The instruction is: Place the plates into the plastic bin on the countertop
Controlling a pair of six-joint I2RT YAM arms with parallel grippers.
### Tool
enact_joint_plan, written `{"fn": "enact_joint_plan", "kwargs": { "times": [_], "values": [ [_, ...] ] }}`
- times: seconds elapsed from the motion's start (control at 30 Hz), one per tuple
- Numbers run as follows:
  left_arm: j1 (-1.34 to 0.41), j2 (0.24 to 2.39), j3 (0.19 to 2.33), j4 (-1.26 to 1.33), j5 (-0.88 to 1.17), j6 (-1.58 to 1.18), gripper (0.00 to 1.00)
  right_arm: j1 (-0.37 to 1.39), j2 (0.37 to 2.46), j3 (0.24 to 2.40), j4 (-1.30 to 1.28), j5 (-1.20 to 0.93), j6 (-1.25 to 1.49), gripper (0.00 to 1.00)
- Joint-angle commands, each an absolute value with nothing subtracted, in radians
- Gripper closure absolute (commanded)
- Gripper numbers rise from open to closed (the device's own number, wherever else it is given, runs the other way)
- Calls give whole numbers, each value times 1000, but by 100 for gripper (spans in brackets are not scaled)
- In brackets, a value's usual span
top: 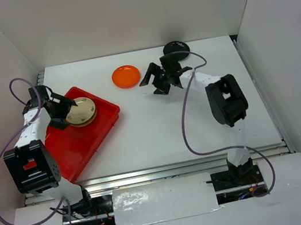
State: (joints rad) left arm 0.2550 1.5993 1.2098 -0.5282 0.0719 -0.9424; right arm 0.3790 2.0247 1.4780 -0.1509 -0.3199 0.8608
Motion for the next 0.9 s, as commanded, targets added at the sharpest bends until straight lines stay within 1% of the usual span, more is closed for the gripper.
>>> {"fn": "enact_joint_plan", "kwargs": {
  "times": [0.0,0.1,0.2,0.4,0.47,0.5,0.57,0.6,0.7,0.87],
  "values": [
    [245,1552,1186,-578,66,-890,1,361,2141,1592,-204,-245,943,4],
    [245,1534,1184,-601,69,-864,1,354,2218,1712,-227,-244,971,5],
    [245,1470,1174,-595,90,-847,1,341,2319,1796,-193,-313,1015,7],
    [241,1333,1175,-581,133,-812,1,336,2540,2017,-241,-362,1110,16],
    [238,1293,1175,-581,146,-801,1,339,2578,2112,-274,-365,1140,21],
    [238,1281,1174,-577,150,-796,1,341,2595,2141,-279,-362,1155,25],
    [236,1252,1172,-568,164,-784,1,344,2603,2155,-282,-328,1173,29],
    [238,1246,1172,-565,172,-781,1,348,2614,2184,-287,-324,1192,34],
    [235,1230,1169,-545,216,-767,1,353,2663,2274,-331,-315,1215,41],
    [229,1233,1157,-512,278,-746,1,367,2709,2359,-354,-276,1253,52]
  ]
}}
